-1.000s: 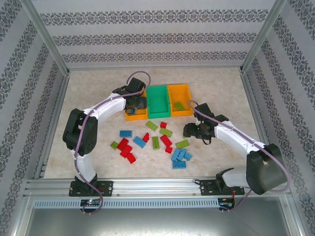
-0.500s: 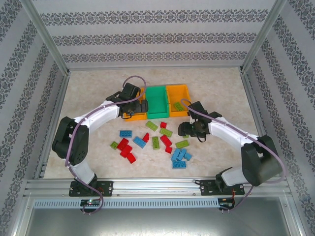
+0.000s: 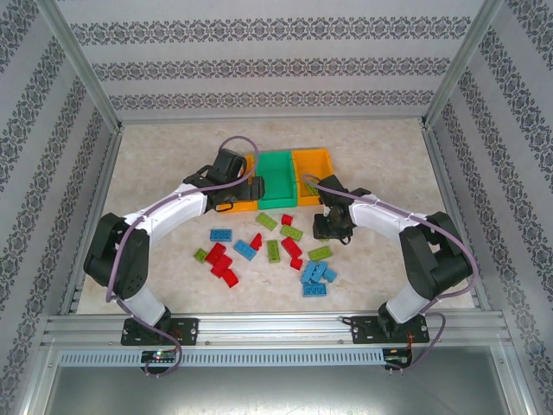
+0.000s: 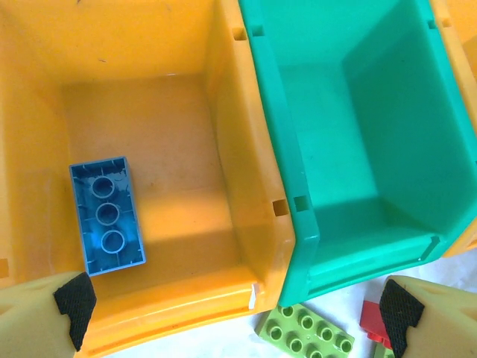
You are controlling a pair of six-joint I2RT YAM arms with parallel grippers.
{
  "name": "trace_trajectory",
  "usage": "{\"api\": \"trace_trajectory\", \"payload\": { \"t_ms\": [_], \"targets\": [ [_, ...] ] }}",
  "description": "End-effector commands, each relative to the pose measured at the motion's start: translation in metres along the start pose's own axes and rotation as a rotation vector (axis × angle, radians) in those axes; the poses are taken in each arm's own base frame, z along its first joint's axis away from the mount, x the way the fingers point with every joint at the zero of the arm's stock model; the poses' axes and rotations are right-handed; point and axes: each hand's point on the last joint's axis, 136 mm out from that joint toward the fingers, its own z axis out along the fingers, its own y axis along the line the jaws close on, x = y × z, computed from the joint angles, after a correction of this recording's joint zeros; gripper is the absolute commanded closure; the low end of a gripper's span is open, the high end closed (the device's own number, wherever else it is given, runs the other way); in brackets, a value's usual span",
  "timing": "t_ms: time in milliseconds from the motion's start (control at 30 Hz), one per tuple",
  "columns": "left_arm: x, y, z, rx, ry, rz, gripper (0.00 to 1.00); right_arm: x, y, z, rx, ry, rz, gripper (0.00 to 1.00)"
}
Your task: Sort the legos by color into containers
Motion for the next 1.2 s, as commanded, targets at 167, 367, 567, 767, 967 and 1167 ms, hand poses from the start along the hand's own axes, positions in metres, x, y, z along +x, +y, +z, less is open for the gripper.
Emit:
{"api": "trace_trajectory", "payload": {
  "t_ms": [167, 367, 567, 767, 967, 1167],
  "targets": [
    [-0.004, -0.001, -0.013, 0.000, -0.051, 0.028, 0.00, -0.012, 0.002, -0.019, 0.032, -0.047, -0.028, 0.72],
    [0.006, 0.009, -0.020, -0.033, -0.040, 0.028, 0.00, -0.072, 0.014, -0.066, -0.007, -0.218, -0.036, 0.69],
    [0.026, 0.026, -0.029, -0.086, -0.016, -0.004, 0.00, -0.132, 0.018, -0.075, -0.010, -0.301, -0.040, 0.67],
    [0.055, 0.045, -0.036, -0.139, 0.031, -0.049, 0.01, -0.172, 0.016, -0.055, -0.001, -0.298, -0.021, 0.61],
    [0.083, 0.042, -0.033, -0.106, 0.100, -0.032, 0.07, -0.189, 0.018, -0.040, 0.002, -0.287, -0.013, 0.52],
    [0.093, 0.011, -0.030, -0.043, 0.131, 0.089, 0.10, -0.189, 0.019, -0.033, -0.006, -0.268, -0.006, 0.44]
  ]
}}
